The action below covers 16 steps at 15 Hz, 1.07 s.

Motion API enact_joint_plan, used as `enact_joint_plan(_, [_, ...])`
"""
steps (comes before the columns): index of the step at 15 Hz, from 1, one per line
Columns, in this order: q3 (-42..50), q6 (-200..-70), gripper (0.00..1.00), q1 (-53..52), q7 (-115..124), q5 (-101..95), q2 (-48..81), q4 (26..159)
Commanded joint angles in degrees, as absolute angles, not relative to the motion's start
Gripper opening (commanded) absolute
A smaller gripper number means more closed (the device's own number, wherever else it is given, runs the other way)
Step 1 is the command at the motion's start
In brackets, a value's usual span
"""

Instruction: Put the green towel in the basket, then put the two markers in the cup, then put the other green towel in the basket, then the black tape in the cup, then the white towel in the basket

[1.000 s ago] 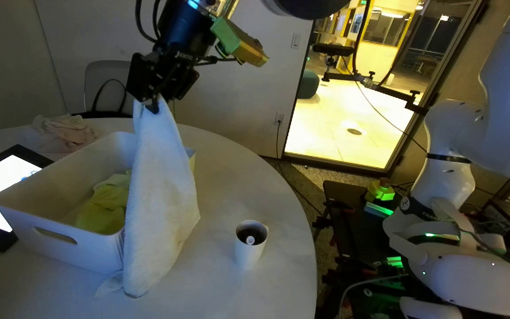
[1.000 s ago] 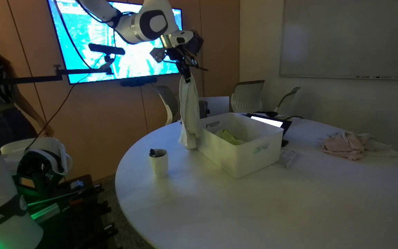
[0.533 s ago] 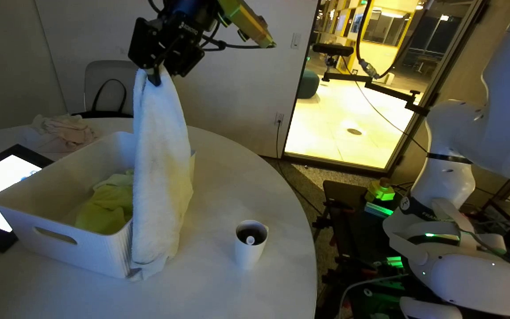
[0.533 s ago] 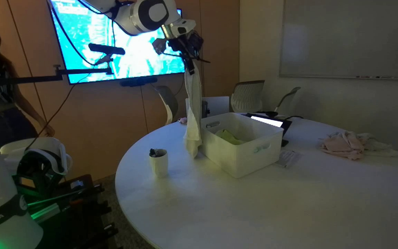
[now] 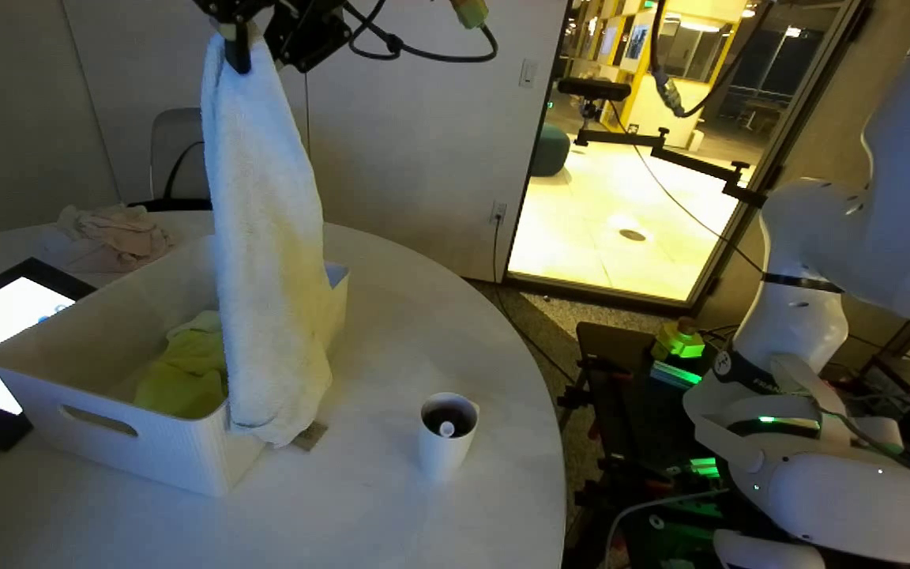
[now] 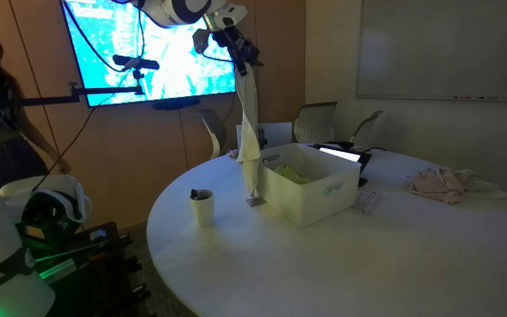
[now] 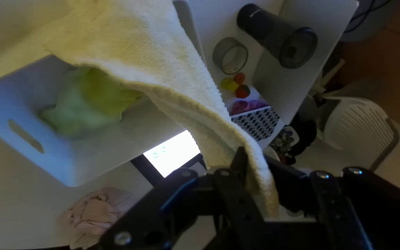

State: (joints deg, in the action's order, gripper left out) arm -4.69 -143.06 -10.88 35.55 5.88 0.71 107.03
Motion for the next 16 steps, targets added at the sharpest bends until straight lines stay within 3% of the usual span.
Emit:
enact_joint_plan(1, [-6.1, -143.0, 0.07, -9.8, 34.4, 10.9, -2.3, 106.8])
enact_joint_plan(11, [-7.1, -158.7, 0.07, -9.3, 44.9, 4.5, 0.5, 104.6])
enact_joint_plan(16, [-3.8, -169.2, 0.07, -9.4, 66.9, -12.7, 3.0, 103.6])
